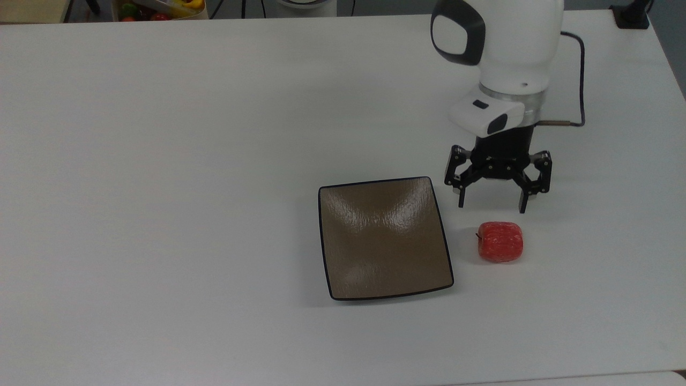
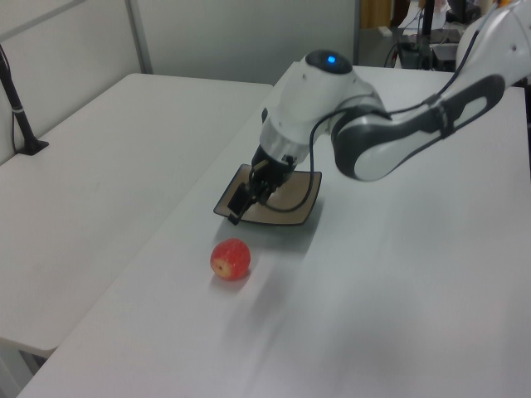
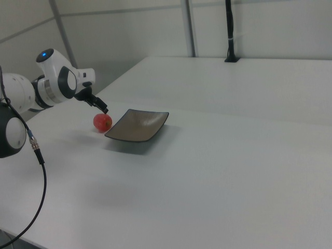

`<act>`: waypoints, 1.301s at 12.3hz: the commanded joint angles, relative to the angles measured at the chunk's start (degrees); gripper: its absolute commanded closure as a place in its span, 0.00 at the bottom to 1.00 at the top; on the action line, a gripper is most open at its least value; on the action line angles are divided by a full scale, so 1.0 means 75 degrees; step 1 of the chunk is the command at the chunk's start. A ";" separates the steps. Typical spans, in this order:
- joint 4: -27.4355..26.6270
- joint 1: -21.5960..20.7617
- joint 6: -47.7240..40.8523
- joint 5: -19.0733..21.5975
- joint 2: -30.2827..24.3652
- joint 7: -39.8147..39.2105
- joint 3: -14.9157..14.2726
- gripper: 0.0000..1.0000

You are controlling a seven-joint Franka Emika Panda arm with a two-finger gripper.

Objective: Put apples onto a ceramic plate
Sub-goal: 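Lower the open gripper around the red apple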

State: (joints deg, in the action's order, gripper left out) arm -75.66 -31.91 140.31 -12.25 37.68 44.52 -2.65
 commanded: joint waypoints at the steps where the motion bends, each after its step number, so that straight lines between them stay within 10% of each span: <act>1: 0.0713 -0.0140 0.0474 -0.0521 0.0670 0.0322 -0.0233 0.00; 16: 0.0796 -0.0175 0.1003 -0.1202 0.1339 0.0334 -0.0022 0.00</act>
State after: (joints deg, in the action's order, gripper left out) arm -70.99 -33.15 146.66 -19.56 46.86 45.50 -2.88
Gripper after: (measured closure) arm 0.000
